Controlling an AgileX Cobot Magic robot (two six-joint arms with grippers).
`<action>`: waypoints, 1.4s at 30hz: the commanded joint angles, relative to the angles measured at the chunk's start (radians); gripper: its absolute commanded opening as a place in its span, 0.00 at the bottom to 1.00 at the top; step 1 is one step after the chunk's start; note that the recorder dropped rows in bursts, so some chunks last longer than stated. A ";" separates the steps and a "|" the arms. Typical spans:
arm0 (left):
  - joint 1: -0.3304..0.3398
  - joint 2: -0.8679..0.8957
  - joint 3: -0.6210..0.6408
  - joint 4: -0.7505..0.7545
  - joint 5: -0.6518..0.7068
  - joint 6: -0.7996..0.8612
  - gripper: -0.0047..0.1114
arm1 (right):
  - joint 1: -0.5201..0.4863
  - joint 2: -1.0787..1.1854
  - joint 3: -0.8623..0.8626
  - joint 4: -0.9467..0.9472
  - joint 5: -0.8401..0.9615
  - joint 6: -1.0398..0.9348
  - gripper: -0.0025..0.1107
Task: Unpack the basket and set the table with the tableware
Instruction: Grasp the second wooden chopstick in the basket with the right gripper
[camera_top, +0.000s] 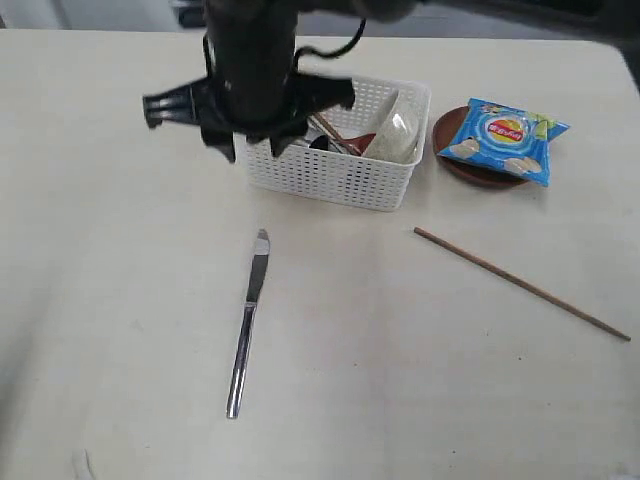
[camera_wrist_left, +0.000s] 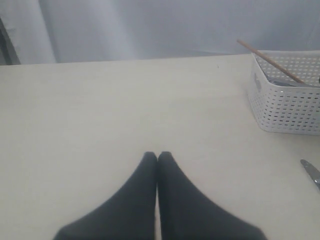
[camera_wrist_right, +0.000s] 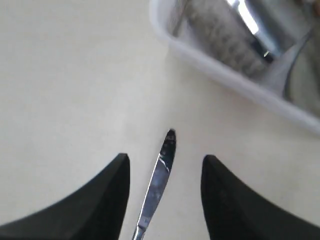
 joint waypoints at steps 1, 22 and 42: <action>-0.008 -0.004 0.002 -0.003 -0.003 0.000 0.04 | -0.088 -0.006 -0.129 -0.025 0.056 -0.049 0.40; -0.008 -0.004 0.002 -0.003 -0.003 0.000 0.04 | -0.227 0.309 -0.353 -0.027 -0.095 -0.443 0.40; -0.008 -0.004 0.002 0.004 -0.003 0.000 0.04 | -0.236 0.361 -0.356 -0.119 -0.143 -0.439 0.02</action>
